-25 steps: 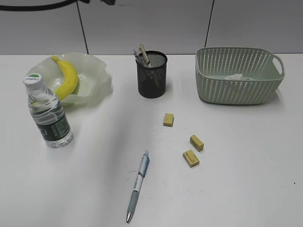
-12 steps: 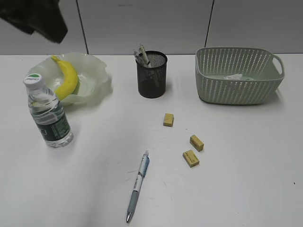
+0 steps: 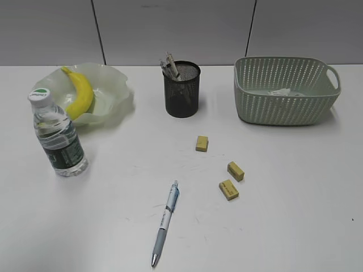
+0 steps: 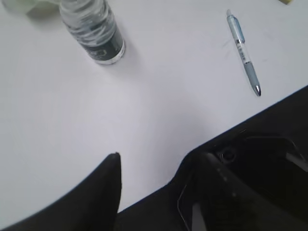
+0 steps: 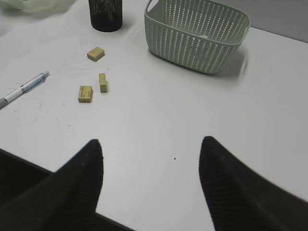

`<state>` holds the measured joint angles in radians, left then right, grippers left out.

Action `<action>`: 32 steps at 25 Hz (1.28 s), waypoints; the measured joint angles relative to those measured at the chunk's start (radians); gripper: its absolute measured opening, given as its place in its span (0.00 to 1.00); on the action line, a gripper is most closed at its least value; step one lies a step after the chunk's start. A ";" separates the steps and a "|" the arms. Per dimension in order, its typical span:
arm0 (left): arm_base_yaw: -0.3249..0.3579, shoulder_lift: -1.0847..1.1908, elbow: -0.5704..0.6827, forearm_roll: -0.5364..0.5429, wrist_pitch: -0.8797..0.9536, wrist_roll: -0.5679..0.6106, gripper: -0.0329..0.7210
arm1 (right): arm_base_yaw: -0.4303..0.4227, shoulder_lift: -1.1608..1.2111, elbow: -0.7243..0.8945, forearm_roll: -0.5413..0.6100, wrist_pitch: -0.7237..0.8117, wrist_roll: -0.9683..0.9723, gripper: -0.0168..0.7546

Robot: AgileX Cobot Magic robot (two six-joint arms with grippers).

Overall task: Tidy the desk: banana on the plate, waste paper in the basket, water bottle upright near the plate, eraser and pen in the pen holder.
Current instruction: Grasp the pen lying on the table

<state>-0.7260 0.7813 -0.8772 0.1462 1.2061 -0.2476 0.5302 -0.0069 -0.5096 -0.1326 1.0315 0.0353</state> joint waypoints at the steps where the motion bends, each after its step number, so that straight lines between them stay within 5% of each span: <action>1: 0.000 -0.070 0.042 -0.001 -0.011 0.000 0.55 | 0.000 0.000 0.000 0.000 0.000 0.000 0.67; 8: 0.000 -0.530 0.286 0.003 -0.077 0.000 0.55 | 0.000 0.000 0.000 0.001 -0.002 -0.005 0.67; 13: 0.000 -0.769 0.331 0.005 -0.124 0.000 0.55 | 0.000 0.118 -0.038 0.009 -0.084 -0.013 0.67; 22: 0.000 -0.788 0.338 -0.001 -0.137 0.019 0.55 | 0.000 0.766 -0.281 0.125 -0.197 -0.106 0.67; 32: 0.000 -0.788 0.338 -0.005 -0.137 0.023 0.55 | 0.045 1.424 -0.694 0.288 -0.084 -0.046 0.67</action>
<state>-0.7260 -0.0068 -0.5395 0.1410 1.0686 -0.2249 0.5755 1.4174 -1.2032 0.1549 0.9478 -0.0107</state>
